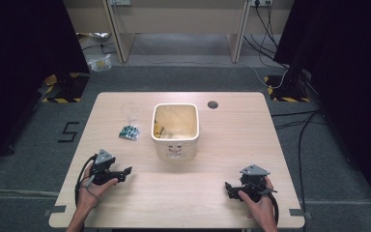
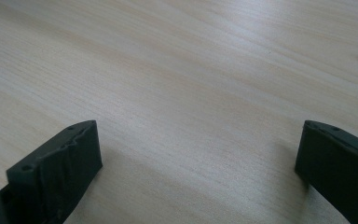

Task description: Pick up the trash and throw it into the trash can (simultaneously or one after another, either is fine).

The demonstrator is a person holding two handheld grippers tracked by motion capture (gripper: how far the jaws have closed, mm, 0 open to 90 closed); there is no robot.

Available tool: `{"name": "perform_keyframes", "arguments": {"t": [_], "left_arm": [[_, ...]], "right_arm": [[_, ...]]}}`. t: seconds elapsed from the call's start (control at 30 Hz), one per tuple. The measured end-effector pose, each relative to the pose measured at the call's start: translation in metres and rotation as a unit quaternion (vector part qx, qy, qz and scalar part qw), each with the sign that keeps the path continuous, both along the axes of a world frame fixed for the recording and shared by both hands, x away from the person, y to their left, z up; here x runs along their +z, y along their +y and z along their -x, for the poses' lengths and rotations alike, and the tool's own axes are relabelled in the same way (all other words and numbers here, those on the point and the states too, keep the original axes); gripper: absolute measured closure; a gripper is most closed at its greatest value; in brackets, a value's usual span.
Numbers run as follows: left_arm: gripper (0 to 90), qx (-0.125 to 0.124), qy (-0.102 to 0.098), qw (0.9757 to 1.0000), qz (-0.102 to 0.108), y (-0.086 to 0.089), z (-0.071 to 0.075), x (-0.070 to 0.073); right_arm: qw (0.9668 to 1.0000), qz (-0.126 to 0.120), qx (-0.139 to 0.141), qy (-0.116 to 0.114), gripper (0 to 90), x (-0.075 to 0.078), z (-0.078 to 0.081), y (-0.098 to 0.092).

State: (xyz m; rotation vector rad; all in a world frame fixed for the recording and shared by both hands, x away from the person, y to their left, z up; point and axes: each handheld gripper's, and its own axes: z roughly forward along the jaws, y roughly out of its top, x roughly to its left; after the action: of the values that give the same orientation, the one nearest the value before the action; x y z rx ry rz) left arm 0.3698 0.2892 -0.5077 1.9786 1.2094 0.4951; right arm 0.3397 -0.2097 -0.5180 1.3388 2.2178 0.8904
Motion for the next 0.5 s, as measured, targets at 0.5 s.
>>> {"name": "perform_keyframes", "arguments": {"t": [0.5], "left_arm": [[16.0,0.031,-0.005,0.9995,0.003,0.002,-0.035,0.009]], "right_arm": [[1.0000,0.000,0.002,0.001,0.3,0.000,-0.001,0.000]]}}
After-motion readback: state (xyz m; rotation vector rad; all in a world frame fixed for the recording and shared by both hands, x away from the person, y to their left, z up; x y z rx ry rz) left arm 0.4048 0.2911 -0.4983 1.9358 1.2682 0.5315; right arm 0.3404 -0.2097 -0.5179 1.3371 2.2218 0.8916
